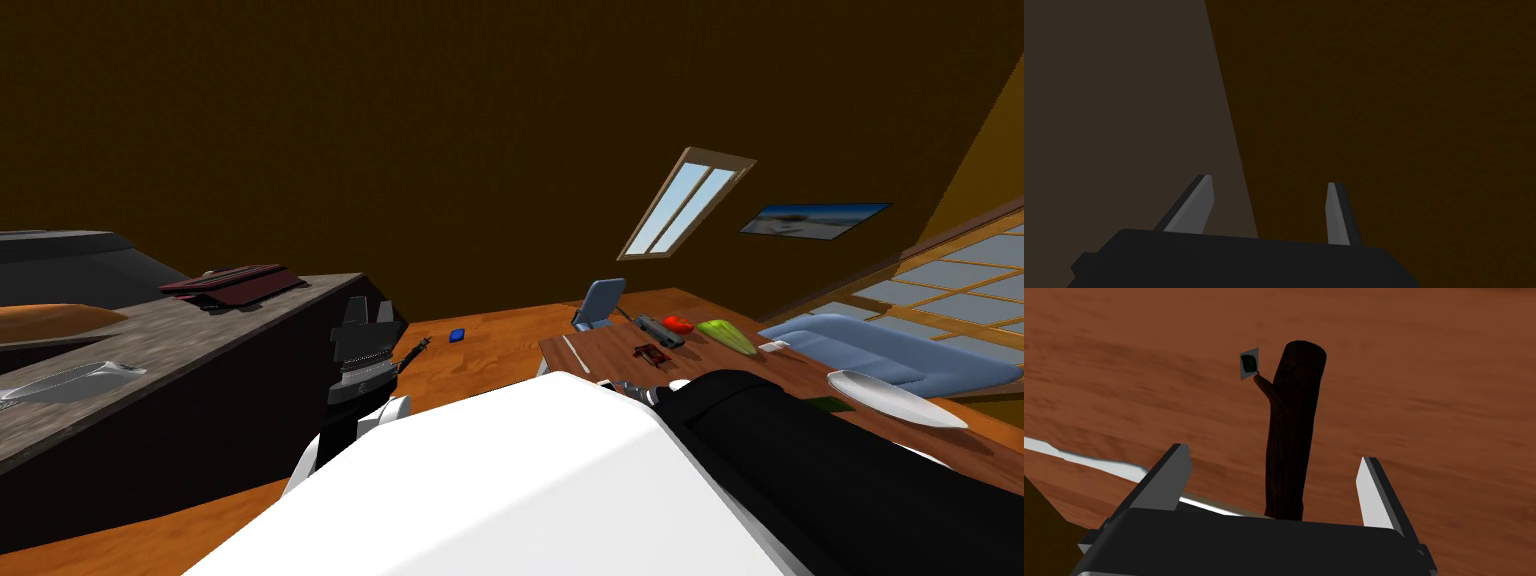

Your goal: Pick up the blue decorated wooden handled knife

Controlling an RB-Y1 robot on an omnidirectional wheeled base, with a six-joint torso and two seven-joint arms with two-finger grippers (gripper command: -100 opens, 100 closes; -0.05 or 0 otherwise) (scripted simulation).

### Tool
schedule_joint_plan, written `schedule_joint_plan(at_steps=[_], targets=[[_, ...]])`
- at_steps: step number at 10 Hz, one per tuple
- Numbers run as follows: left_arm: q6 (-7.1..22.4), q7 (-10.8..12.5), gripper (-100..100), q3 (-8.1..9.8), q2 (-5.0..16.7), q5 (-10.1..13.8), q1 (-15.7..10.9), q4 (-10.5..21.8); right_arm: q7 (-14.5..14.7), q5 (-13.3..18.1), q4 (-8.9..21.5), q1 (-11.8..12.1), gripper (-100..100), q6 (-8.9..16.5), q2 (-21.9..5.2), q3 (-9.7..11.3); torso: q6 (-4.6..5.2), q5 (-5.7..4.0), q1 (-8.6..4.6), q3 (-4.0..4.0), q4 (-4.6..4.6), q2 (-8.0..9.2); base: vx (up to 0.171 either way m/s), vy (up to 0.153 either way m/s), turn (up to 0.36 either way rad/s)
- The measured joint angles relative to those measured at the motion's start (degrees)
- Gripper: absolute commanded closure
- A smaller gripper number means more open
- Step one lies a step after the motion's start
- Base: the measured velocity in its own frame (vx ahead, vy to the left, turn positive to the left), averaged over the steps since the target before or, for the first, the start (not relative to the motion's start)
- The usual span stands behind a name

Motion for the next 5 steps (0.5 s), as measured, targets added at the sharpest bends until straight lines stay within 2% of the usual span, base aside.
schedule_joint_plan(at_steps=[4,5], targets=[[0.0,0.0,0,0.0,0.0,0.0,0.0,0.0,-0.01,0.02,0.03,0.04,100,-0.03,0.01,0.04,-0.04,0.05,0.13,-0.01,0.02,-0.03,-0.001,0.0,-0.003],[0.0,0.0,0,0.0,0.0,0.0,0.0,0.0,-0.01,0.01,0.02,0.03,0,-0.03,-0.01,0.02,-0.02,0.03,0.13,-0.01,0.01,-0.03,0.0,0.0,0.0]])
